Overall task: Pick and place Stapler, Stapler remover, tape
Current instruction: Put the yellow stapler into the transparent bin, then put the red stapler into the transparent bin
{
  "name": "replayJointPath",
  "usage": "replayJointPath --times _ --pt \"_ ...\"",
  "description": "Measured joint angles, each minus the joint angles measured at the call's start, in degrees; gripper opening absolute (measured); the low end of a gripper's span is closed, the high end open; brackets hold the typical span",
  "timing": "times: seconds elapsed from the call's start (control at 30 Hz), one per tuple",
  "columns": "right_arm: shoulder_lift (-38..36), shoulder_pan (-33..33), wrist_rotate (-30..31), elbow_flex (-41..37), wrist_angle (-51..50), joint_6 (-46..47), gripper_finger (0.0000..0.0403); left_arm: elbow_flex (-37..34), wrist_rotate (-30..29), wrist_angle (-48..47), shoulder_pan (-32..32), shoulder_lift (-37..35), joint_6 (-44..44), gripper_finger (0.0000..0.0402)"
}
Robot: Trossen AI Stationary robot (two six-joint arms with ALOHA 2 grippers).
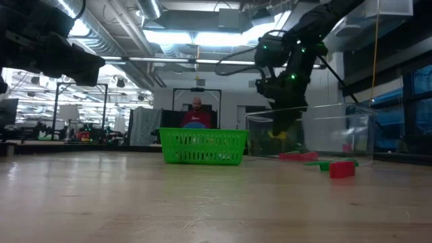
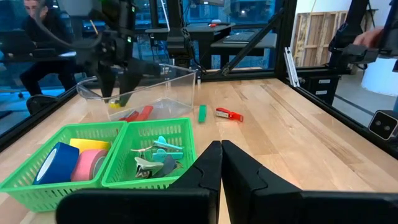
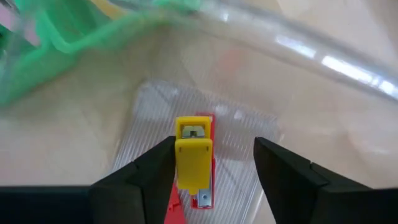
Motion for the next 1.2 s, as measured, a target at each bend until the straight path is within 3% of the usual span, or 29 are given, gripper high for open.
replayJointPath --times 0.27,0.47,0.83,1.2 --pt "0.0 0.0 -1.1 3.3 -1.9 -3.6 0.0218 0.0 0.0 0.0 0.0 0.0 0.0 0.0008" --pt "0.0 -1.2 -16.4 4.2 -2.0 -0.7 0.0218 0.0 0.0 0.0 0.0 0.0 0.0 0.0005" --pt "0.0 -3.4 -30.4 4.5 -1.9 0.8 0.0218 0.0 0.0 0.0 0.0 0.0 0.0 0.0008" --pt "0.0 -3.7 -31.6 4.5 -0.1 -0.6 0.0218 0.0 0.0 0.0 0.0 0.0 0.0 0.0006"
